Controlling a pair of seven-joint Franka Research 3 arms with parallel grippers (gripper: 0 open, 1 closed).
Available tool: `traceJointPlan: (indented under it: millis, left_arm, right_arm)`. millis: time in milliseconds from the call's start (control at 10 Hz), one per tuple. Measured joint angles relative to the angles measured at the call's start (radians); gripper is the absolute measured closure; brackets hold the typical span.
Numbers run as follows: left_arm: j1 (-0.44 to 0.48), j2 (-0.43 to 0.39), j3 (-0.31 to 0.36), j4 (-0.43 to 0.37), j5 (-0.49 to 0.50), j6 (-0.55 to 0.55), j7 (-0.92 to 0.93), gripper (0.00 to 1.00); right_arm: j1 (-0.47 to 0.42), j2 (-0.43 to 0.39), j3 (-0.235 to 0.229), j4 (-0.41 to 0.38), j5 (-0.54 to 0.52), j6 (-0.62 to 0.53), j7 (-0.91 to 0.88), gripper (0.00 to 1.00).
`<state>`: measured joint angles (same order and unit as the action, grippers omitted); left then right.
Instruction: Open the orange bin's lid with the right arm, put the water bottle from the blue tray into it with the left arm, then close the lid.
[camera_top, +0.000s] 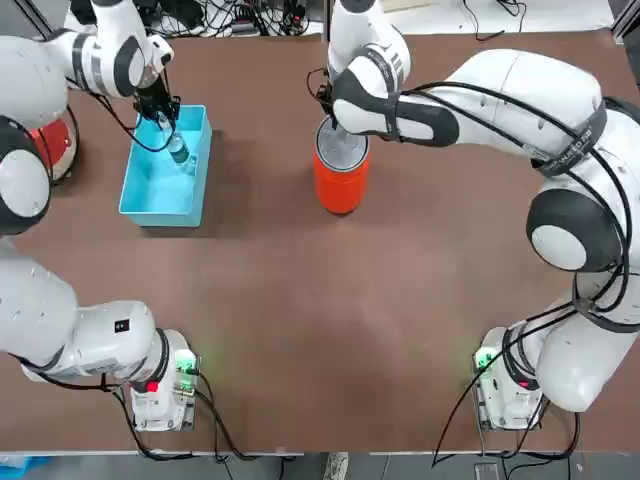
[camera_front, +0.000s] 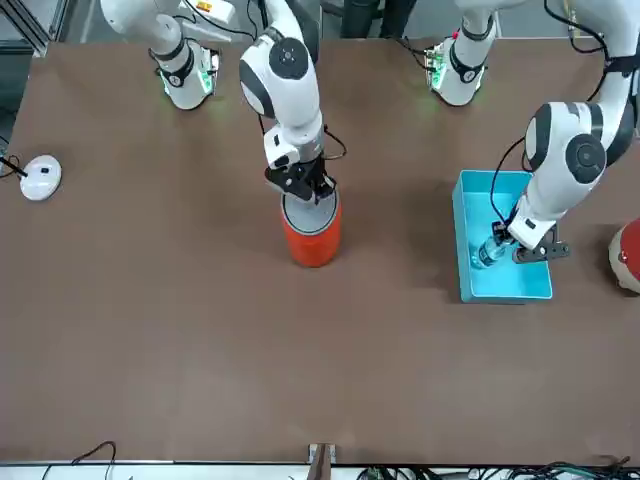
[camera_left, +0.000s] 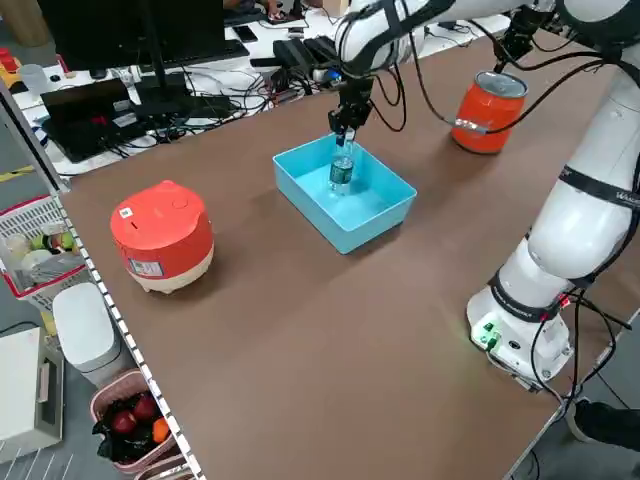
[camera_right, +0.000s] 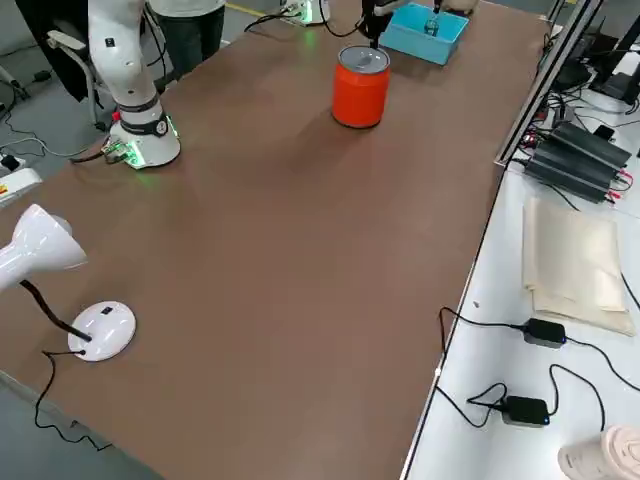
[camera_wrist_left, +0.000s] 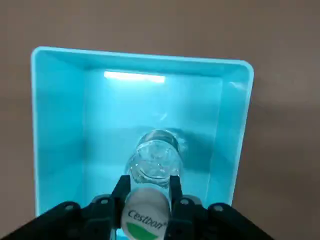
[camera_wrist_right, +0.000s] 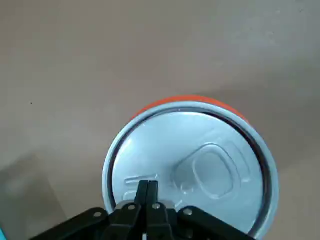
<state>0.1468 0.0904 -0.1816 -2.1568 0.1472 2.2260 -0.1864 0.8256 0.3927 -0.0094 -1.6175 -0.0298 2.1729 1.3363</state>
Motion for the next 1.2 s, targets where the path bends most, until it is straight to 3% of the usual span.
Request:
traceJointPlan:
  millis: [500, 900, 1200]
  left_arm:
    - [0.0, -0.033, -0.001, 0.261, -0.104, -0.295, -0.018, 0.63]
    - [-0.018, -0.032, -0.035, 0.394, -0.117, -0.409, -0.15, 0.63]
    - [-0.025, -0.031, -0.101, 0.476, -0.145, -0.475, -0.264, 0.63]
  right_arm:
    - [0.018, 0.045, -0.004, 0.004, -0.049, 0.038, 0.033, 0.98]
    - [0.019, 0.046, -0.005, 0.016, -0.052, 0.026, 0.033, 0.99]
    - [0.017, 0.024, -0.015, 0.095, -0.052, -0.11, 0.032, 0.99]
